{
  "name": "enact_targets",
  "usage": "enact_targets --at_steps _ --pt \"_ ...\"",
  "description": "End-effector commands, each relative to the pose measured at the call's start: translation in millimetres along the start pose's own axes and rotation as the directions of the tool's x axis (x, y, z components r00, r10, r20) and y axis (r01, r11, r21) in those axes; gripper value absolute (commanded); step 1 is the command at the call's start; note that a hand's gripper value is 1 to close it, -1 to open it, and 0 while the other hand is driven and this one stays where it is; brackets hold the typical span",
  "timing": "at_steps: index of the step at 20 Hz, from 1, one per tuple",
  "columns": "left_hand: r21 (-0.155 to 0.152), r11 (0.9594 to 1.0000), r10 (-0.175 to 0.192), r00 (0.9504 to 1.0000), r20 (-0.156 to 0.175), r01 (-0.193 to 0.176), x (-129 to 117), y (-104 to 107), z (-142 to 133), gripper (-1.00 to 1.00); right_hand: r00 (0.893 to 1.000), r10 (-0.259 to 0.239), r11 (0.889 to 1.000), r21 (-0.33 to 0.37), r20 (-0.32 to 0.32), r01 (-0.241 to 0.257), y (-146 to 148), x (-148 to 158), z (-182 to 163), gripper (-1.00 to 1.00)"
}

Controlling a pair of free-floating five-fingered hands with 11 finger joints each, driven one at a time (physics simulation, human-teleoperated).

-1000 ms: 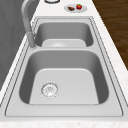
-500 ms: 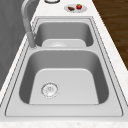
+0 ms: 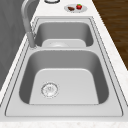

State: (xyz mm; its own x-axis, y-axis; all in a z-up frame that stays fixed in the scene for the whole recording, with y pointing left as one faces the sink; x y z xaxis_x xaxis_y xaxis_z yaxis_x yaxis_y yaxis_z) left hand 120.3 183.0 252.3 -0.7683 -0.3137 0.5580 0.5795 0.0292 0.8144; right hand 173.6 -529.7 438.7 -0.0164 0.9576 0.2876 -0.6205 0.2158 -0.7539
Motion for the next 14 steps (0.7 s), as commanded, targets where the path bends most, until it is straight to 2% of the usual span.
enact_targets --at_steps 1,7,10,14 --pt "0.000 1.0000 0.000 1.0000 0.000 0.000 0.0 0.0 0.0 0.00 1.000 -0.024 1.000 0.016 0.013 0.024 -21.4 -6.8 16.9 -1.00" --pt "0.000 1.0000 0.000 1.0000 0.000 0.000 0.0 0.0 0.0 0.00 0.999 -0.042 0.998 0.038 0.032 0.041 -15.5 -23.9 27.3 -1.00" --pt "0.000 1.0000 0.000 1.0000 0.000 0.000 0.0 0.0 0.0 0.00 0.999 0.001 0.998 0.069 0.042 -0.004 5.1 -34.3 10.3 -1.00" --pt "0.000 1.0000 0.000 1.0000 0.000 0.000 0.0 0.0 0.0 0.00 0.999 0.005 0.996 0.088 0.051 -0.009 7.9 -46.0 -23.6 -1.00"
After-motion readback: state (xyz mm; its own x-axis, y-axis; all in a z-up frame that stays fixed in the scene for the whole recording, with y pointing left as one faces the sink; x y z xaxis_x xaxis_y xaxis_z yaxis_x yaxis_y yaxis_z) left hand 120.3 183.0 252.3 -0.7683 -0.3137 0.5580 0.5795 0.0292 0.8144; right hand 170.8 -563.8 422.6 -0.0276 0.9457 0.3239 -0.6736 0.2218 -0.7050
